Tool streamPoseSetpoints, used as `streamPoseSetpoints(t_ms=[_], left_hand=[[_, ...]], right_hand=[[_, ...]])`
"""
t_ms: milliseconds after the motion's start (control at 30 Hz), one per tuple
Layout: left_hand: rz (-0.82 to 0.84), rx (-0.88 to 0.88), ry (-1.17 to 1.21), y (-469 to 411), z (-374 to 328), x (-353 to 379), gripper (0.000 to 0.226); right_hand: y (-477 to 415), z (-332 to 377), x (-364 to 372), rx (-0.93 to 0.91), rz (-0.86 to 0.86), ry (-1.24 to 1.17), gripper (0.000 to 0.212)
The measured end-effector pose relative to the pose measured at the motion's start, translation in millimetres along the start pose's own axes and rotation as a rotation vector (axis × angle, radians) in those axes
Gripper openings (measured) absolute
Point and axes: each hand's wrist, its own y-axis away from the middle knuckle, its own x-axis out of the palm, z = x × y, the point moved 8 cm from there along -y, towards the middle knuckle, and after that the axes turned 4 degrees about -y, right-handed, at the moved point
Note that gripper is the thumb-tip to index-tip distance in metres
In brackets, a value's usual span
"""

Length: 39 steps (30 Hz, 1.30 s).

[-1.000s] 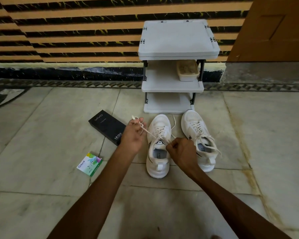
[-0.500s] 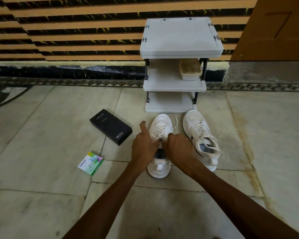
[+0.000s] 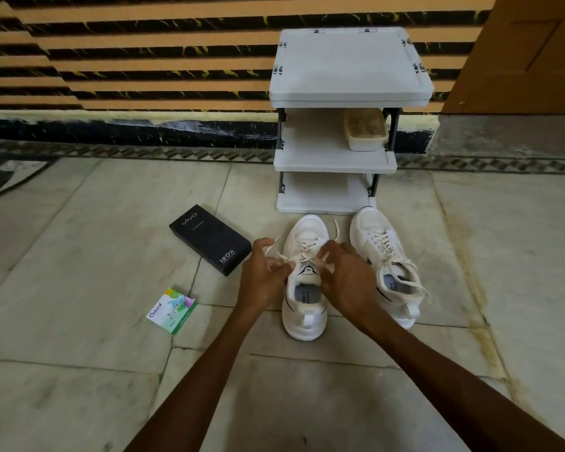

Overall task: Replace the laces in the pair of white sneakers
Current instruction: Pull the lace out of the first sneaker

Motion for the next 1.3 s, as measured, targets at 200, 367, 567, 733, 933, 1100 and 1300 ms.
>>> streamPoseSetpoints(t_ms=[200, 367, 567, 733, 933, 1100, 1300], left_hand=[[0.044, 0.097, -0.118, 1.1, -10.2, 5.1, 0.065], [-0.003, -0.063, 0.081, 3.5, 2.6, 3.4, 0.057], [0.001, -0.147, 0.231, 5.0, 6.9, 6.7, 0.051], [0.039, -0.121, 0.163, 4.5, 4.2, 6.7, 0.055], [0.058, -0.075, 0.040, 0.4, -0.2, 8.4, 0.064], [0.075, -0.096, 0.051, 0.8, -1.6, 7.7, 0.070], [0.046, -0.097, 0.004, -1.1, -2.1, 6.9, 0.061]], right_hand=[[-3.1, 22.4, 21.4, -0.177, 0.152, 0.271, 0.055], [-13.0, 8.3, 18.5, -0.072, 0.156, 0.032, 0.025], [-0.5, -41.7, 19.0, 0.425, -0.086, -0.738, 0.042], [-16.3, -14.1, 8.8, 0.151, -0.049, -0.177, 0.044], [-20.5, 12.0, 21.1, -0.028, 0.081, 0.049, 0.046], [-17.2, 26.8, 17.0, -0.149, 0.007, 0.094, 0.043], [-35.3, -18.6, -13.0, 0.450, -0.279, -1.065, 0.016]])
